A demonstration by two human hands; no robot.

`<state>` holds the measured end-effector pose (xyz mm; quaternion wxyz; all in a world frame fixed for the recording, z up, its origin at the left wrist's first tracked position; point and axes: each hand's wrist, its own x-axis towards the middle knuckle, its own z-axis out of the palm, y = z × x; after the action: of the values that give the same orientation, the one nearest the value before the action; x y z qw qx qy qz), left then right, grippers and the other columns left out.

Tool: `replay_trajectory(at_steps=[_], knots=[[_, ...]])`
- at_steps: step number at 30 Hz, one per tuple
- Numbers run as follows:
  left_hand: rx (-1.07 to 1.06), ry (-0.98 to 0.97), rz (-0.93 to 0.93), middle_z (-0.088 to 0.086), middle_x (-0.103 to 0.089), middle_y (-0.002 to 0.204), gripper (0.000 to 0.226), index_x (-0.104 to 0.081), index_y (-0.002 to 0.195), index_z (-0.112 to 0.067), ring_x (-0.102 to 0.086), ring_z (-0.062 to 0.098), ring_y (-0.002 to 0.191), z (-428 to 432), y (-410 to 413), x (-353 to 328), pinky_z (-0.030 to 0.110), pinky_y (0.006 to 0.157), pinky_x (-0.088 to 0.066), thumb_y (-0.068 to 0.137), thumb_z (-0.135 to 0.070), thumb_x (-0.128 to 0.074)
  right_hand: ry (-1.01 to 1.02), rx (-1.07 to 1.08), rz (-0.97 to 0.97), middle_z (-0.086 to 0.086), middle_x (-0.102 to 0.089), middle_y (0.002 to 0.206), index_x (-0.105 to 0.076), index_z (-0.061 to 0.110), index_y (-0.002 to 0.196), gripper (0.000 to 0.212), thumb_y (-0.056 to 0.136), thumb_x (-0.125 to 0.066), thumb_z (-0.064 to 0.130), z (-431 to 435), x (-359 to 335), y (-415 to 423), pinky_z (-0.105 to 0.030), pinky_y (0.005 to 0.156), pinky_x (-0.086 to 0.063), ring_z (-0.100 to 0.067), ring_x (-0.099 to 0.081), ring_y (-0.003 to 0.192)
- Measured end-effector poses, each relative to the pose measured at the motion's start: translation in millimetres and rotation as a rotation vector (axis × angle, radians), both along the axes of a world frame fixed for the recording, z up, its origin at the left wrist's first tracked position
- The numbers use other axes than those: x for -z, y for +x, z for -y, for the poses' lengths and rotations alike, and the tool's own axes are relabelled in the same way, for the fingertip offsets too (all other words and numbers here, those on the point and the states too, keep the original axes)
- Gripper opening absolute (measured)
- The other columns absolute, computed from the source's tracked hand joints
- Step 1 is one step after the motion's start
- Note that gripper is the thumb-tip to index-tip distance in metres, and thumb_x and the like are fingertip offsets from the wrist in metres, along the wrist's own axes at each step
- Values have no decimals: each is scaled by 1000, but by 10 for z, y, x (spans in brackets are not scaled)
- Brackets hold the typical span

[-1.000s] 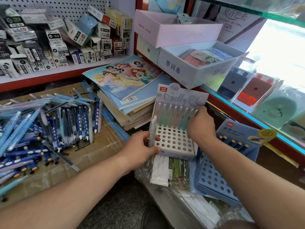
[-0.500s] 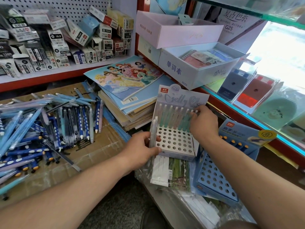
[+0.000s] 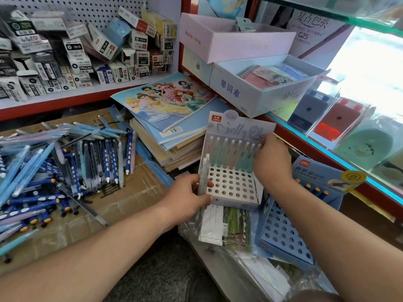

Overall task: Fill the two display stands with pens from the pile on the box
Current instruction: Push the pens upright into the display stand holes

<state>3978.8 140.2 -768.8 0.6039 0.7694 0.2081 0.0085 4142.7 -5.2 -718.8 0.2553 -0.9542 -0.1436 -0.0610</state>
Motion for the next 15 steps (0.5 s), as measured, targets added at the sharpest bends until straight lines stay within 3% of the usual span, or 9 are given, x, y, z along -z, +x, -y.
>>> replay_trajectory(at_steps=[4,8,13,15], knots=[[-8,-7,-3,-6,-69,105,29,-67,112,-23,-66,2,93,0,5,0,10,70,-51,88,-14,-79,-68,-2,39,-12,-60,119,-55,13,125,27,99,-59,8,-14,33,43,-46,91,-57,-30,-64,107],[-10,-17,-8,-4,-71,104,28,-67,110,-23,-69,8,94,4,5,-1,21,80,-57,87,-14,-79,-261,-1,37,-15,-57,124,-51,11,130,37,96,-64,8,-45,26,79,-36,85,-51,-29,-62,109],[-11,-30,-5,-3,-71,107,29,-67,112,-22,-68,5,94,-15,5,-15,14,74,-56,87,-13,-79,-276,29,24,-24,-43,136,-30,4,143,60,94,-65,7,-85,-120,-78,-40,86,-54,-34,-61,109],[-10,-38,-1,-3,-70,106,29,-67,113,-21,-67,4,92,-32,6,-42,9,67,-54,88,-13,-79,-156,-35,11,-13,-46,129,-36,10,138,49,98,-63,17,-115,-226,-209,-35,78,-55,-25,-60,100]])
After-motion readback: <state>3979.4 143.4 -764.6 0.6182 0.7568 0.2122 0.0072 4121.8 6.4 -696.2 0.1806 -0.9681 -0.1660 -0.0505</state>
